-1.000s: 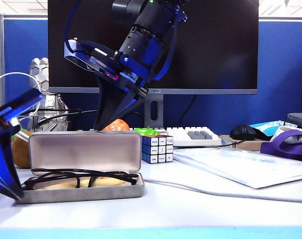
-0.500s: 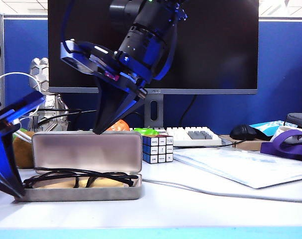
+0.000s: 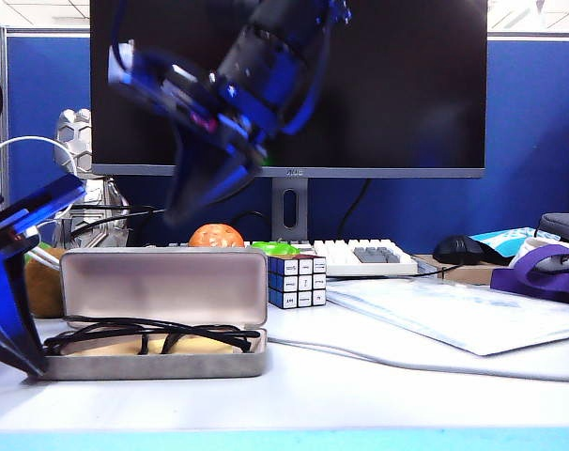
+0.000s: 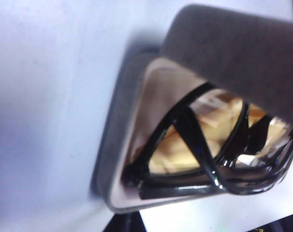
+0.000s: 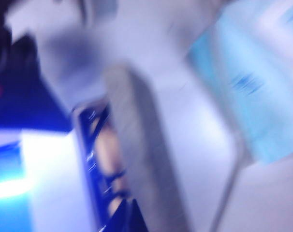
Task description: Pick up the glasses, fold the temples of the glasses, place the glasses into the glasses case, and finally close the glasses case.
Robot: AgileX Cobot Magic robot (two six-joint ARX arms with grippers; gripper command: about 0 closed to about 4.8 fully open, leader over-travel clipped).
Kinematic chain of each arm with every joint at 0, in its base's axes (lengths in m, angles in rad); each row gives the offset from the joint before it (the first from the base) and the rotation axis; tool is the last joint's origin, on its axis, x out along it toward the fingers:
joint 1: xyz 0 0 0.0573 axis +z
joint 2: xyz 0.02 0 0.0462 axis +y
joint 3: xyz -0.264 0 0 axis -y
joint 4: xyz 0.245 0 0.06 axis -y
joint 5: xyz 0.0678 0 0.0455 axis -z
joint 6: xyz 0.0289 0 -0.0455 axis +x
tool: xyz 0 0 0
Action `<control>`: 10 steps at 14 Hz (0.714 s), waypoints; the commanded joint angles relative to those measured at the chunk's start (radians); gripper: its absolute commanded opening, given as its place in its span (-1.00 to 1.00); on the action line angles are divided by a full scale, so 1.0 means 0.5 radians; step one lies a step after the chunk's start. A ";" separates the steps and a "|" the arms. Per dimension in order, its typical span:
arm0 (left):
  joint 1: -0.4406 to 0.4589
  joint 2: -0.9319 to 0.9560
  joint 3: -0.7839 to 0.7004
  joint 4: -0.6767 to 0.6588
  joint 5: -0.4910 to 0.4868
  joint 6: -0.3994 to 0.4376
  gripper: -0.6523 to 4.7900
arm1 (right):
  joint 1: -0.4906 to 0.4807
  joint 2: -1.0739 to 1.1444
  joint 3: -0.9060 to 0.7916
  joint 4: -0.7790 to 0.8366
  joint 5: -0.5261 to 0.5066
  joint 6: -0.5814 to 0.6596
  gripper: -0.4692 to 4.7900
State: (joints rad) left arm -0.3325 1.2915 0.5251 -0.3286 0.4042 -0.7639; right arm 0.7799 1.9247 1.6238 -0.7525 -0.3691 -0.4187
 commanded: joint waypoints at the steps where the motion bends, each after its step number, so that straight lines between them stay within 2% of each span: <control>1: 0.000 -0.003 0.002 0.024 0.002 -0.008 -0.78 | -0.027 0.007 0.005 0.153 0.087 0.059 -0.83; 7: 0.000 -0.003 0.002 0.039 0.008 -0.014 -0.78 | -0.020 0.096 0.005 0.130 0.094 0.060 -0.83; 10: 0.000 -0.003 0.002 0.072 0.008 -0.046 -0.78 | -0.004 0.097 0.004 0.058 0.020 0.058 -0.82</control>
State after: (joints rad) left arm -0.3325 1.2919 0.5251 -0.3107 0.4057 -0.7830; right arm 0.7723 1.9797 1.6238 -0.7074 -0.3447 -0.3916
